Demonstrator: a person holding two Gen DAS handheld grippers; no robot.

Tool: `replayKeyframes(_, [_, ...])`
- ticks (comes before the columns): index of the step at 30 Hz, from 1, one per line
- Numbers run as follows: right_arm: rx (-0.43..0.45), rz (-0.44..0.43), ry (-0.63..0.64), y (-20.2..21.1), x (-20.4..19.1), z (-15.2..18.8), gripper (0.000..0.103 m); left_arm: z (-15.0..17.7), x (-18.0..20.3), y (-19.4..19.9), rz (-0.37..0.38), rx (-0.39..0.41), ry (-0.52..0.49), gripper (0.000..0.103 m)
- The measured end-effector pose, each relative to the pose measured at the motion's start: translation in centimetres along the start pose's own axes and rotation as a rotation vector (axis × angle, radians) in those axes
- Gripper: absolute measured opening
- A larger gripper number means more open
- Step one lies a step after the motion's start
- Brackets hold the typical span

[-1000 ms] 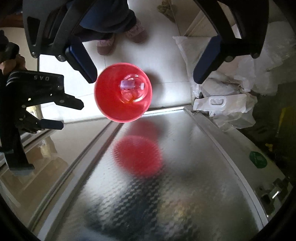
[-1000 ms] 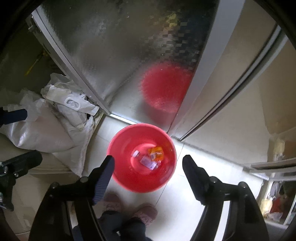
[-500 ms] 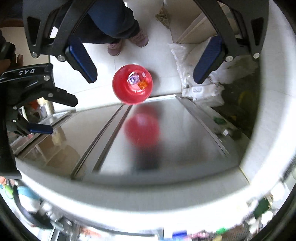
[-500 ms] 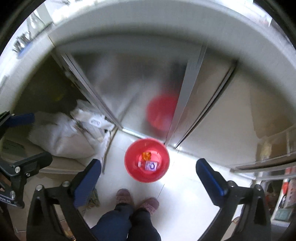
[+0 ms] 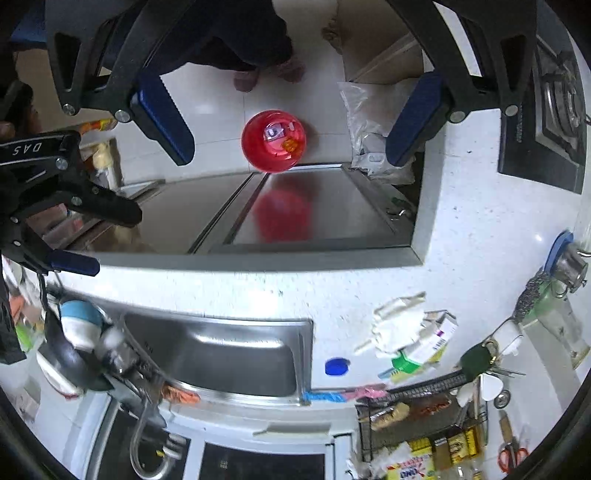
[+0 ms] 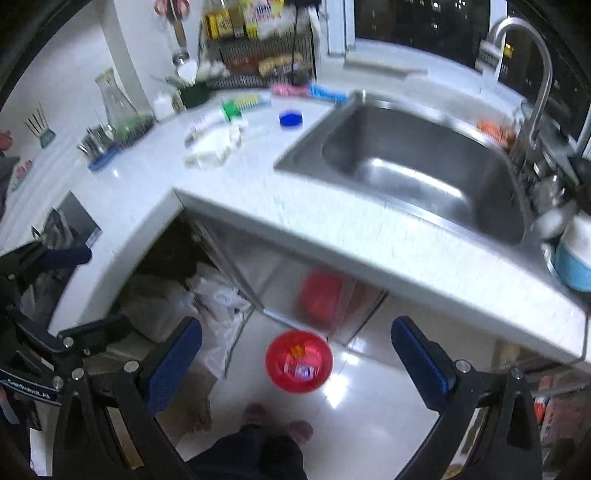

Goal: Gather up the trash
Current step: 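Raise both tools back toward the counter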

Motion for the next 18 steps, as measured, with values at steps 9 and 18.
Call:
replayKeyframes(9, [0.089, -0.045, -0.026, 1.8, -0.3, -4.6, 0.103, -3.3, -0.7, 3.4, -0.032, 0.035, 0.049, 0.103])
replayKeyframes(18, [0.103, -0.038, 0.007, -0.1, 0.1, -9.9, 0.103, -9.4, -3.8, 2.4, -0.03, 0.06, 0.082, 0.103])
Point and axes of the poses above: each gripper's, at about its wrist camera, not at the fingertips, and y roughly against the way its jaws point, x to its right, z to its underside, the point moved 9 cm from there along -y, roughly the way its jaws point, and after that the axes turned 9 degrees about y, right-handed, at the moved point
